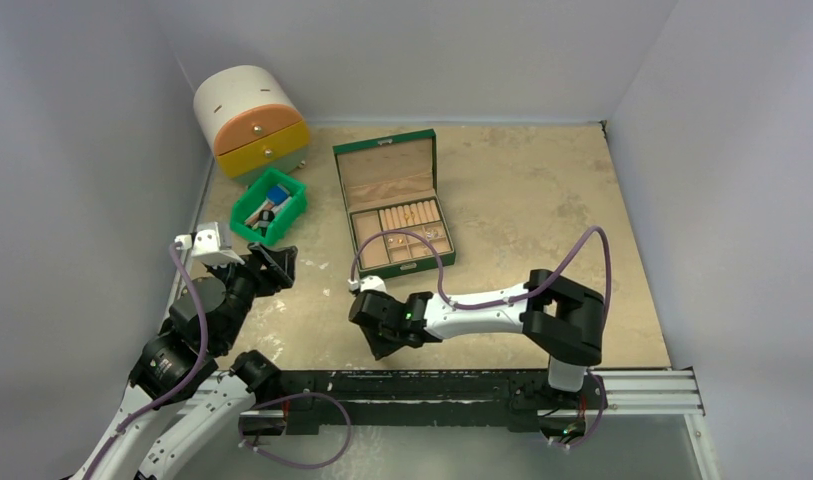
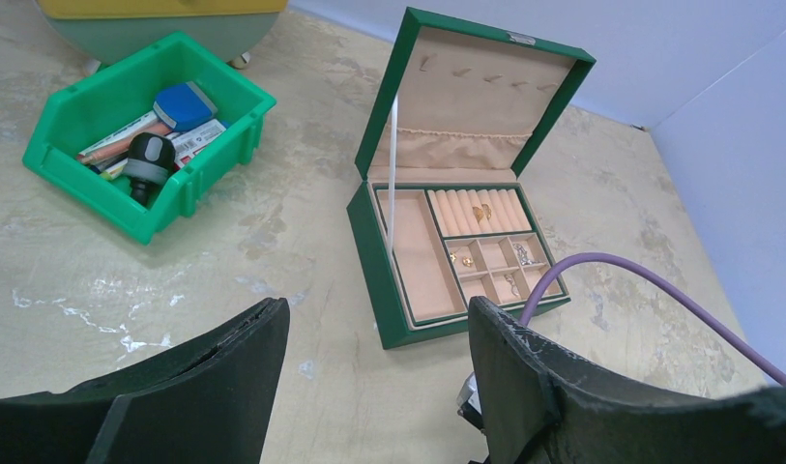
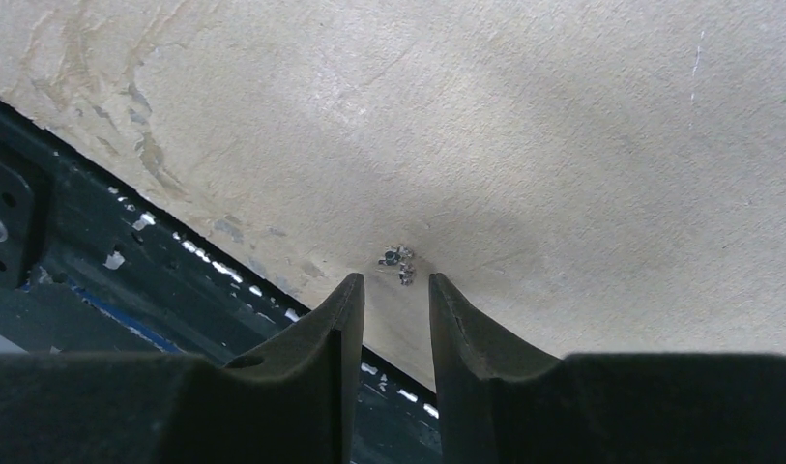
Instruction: Organize the mixed jewelry
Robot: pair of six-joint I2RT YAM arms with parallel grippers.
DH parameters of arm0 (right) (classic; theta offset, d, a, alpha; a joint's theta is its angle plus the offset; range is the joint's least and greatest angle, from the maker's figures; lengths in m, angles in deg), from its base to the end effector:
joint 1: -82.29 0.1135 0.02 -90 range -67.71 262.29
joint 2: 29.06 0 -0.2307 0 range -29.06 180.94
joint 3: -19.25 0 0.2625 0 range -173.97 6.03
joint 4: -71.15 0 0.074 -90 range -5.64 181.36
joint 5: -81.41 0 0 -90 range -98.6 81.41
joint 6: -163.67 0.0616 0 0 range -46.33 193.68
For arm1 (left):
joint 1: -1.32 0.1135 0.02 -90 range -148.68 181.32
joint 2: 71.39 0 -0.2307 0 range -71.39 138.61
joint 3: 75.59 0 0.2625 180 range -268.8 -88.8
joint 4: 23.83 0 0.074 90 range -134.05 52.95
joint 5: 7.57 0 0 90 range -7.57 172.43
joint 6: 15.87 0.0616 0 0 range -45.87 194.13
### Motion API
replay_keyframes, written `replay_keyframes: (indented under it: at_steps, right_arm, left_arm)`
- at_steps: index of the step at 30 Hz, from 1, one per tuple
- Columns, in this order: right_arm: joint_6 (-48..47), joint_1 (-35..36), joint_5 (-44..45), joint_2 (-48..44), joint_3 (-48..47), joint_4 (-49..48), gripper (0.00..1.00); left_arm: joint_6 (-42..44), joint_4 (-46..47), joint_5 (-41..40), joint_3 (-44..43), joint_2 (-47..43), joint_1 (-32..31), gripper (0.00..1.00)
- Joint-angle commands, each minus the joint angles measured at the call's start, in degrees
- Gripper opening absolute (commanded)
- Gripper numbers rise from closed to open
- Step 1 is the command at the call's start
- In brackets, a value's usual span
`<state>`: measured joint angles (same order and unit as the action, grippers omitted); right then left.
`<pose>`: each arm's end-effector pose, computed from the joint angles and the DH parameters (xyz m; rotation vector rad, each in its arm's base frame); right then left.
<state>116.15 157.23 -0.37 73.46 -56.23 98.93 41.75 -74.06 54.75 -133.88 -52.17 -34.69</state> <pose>0.1077 0.3662 0.1091 -0.6793 2.5484 0.6159 0.1237 -0.0545 0.3300 -0.2952 1.7393 -0.4464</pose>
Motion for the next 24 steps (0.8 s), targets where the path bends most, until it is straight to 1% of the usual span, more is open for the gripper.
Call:
replay_keyframes:
  at_steps: [1,10,20,24]
  right_arm:
    - [1.55,0.19,2.12,0.51,-2.14,1.61,0.34]
    - [1.33,0.20,2.14,1.74,-3.36,2.12,0.32]
    - [1.45,0.19,2.38,3.00,-3.55,2.34,0.26]
    - [1.42,0.22,3.03,3.59,-3.83,2.55,0.22]
  left_arm:
    - [-0.49,2.39,0.11,0.33,-0.34,0.33,0.68]
    - [-0.49,2.39,0.15,0.34,-0.41,0.33,0.68]
    - [-0.46,2.36,0.01,0.29,-0.42,0.34,0.68]
    - [-0.46,2.39,0.06,0.28,-0.41,0.35,0.68]
